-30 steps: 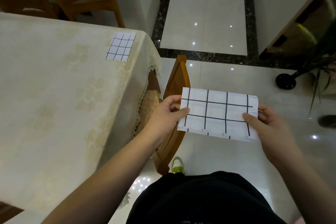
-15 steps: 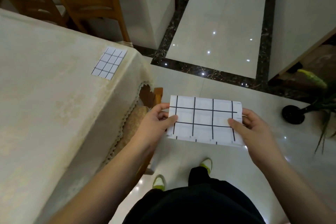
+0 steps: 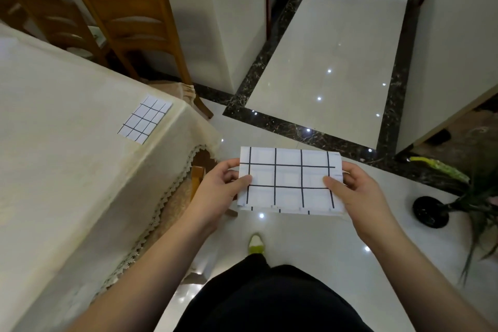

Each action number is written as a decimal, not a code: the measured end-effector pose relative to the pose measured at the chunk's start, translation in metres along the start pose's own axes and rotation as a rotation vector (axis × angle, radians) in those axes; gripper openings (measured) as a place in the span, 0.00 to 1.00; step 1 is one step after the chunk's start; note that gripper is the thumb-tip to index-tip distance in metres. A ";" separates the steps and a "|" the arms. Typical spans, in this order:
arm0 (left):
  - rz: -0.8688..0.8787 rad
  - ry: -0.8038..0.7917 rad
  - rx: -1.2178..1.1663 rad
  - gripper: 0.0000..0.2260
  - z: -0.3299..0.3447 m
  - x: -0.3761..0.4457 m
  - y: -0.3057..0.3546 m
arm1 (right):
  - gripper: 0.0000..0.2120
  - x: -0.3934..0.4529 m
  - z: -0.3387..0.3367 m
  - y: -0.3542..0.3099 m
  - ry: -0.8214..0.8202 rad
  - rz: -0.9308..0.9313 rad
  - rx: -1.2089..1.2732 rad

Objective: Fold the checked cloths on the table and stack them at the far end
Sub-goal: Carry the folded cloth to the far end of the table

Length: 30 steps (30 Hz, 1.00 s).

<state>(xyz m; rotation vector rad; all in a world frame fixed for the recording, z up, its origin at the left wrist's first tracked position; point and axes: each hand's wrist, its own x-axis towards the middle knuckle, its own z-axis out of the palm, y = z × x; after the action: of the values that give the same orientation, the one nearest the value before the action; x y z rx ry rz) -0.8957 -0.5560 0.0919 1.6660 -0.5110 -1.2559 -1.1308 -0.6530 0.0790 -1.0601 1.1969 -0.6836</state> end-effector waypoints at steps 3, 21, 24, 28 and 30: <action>-0.003 0.016 -0.007 0.14 0.003 0.016 0.006 | 0.14 0.022 -0.001 -0.010 -0.032 0.000 -0.020; -0.029 0.130 -0.071 0.16 -0.036 0.168 0.064 | 0.13 0.215 0.073 -0.079 -0.219 0.032 -0.161; -0.040 0.173 -0.076 0.16 -0.047 0.186 0.074 | 0.13 0.241 0.092 -0.088 -0.260 0.033 -0.211; -0.046 0.245 -0.128 0.16 -0.062 0.207 0.081 | 0.13 0.276 0.118 -0.101 -0.330 0.038 -0.258; -0.069 0.274 -0.166 0.16 -0.069 0.220 0.082 | 0.13 0.297 0.131 -0.107 -0.378 0.046 -0.283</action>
<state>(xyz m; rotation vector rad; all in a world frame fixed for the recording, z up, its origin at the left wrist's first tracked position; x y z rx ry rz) -0.7323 -0.7338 0.0540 1.6908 -0.1790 -1.0656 -0.9148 -0.9177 0.0601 -1.3261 0.9999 -0.2626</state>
